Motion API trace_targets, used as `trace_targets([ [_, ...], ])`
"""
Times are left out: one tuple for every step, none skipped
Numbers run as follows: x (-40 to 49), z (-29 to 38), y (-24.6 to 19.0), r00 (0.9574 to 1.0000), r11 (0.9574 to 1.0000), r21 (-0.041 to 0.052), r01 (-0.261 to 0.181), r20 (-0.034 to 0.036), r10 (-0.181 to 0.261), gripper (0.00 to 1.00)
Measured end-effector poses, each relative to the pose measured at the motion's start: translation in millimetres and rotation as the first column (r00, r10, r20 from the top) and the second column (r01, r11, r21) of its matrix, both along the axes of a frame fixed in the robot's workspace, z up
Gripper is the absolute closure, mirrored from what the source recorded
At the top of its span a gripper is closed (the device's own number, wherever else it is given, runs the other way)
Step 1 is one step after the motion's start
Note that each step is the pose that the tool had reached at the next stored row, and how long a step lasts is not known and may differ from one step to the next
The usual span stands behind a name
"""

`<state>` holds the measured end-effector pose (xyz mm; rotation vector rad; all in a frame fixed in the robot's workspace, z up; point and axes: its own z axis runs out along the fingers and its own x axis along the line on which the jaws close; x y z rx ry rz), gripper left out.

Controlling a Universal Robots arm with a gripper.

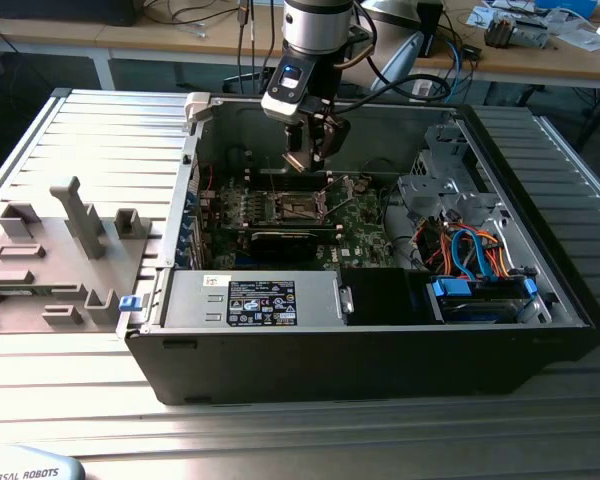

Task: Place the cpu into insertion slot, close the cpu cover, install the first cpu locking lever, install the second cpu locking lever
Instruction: 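Place the cpu into insertion slot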

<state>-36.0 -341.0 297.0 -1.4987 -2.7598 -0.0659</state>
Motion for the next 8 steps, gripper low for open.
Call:
trace_targets([
  [0.0, 0.0, 0.0, 1.0, 1.0, 0.0, 0.001, 0.0, -0.001, 0.46],
  [0.0, 0.0, 0.0, 1.0, 1.0, 0.0, 0.002, 0.0, -0.002, 0.46],
  [0.0, 0.0, 0.0, 1.0, 1.0, 0.0, 0.004, 0.0, -0.004, 0.46],
  [0.0, 0.0, 0.0, 1.0, 1.0, 0.0, 0.005, 0.0, -0.005, 0.46],
  [0.0, 0.0, 0.0, 1.0, 1.0, 0.0, 0.006, 0.0, -0.006, 0.46],
  [0.0, 0.0, 0.0, 1.0, 1.0, 0.0, 0.007, 0.0, -0.007, 0.46],
  [0.0, 0.0, 0.0, 1.0, 1.0, 0.0, 0.009, 0.0, -0.009, 0.46],
  [0.0, 0.0, -0.1, 0.9999, 0.9999, 0.0, 0.01, 0.0, -0.01, 0.46],
])
